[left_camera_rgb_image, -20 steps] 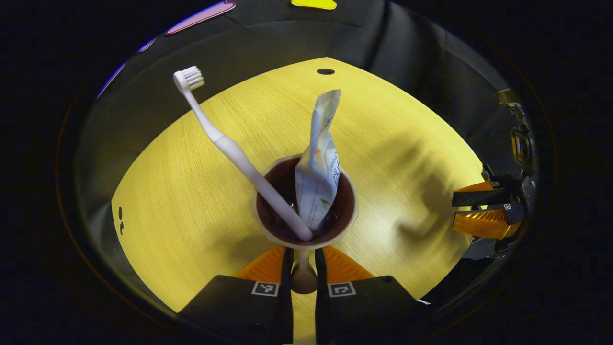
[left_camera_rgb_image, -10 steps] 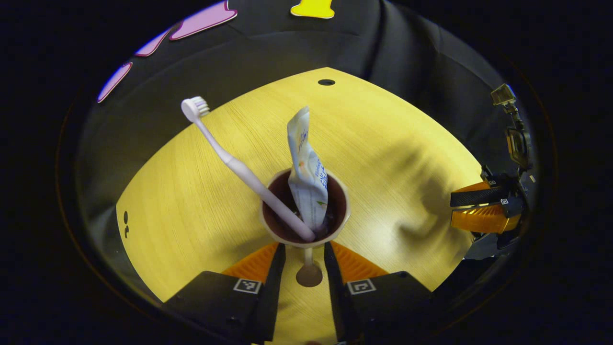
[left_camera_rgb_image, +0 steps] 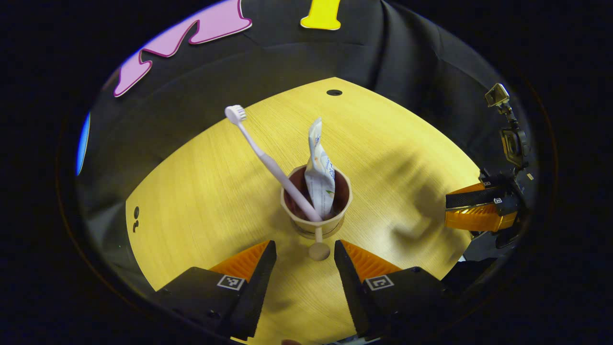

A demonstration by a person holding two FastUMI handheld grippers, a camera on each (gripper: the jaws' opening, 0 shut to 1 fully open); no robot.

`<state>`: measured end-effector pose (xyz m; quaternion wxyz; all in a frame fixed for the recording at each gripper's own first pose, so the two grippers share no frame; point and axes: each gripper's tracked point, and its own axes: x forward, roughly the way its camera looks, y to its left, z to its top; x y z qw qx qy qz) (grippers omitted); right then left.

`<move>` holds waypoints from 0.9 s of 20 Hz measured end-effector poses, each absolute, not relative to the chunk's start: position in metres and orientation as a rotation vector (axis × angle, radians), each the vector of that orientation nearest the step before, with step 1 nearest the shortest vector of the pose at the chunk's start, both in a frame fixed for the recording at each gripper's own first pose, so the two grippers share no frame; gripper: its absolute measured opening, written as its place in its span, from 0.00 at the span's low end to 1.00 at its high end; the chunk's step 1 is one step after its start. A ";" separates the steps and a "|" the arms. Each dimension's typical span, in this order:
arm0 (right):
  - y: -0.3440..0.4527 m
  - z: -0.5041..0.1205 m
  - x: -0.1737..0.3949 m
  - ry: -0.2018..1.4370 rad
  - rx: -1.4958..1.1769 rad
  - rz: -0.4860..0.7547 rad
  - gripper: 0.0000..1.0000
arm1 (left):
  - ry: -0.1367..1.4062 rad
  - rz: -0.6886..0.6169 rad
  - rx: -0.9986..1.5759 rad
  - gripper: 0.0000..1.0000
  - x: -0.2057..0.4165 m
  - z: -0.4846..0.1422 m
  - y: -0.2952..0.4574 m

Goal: Put the toothbrush and toothpaste on the desktop into the cup, then pick up the cup and place it on the coaster on the desktop.

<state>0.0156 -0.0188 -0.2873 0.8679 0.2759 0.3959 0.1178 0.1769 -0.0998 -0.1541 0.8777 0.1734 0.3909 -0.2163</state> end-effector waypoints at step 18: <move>0.008 -0.245 -0.002 0.795 0.507 0.264 0.64 | 0.642 -0.224 -0.008 0.77 0.060 -0.108 0.011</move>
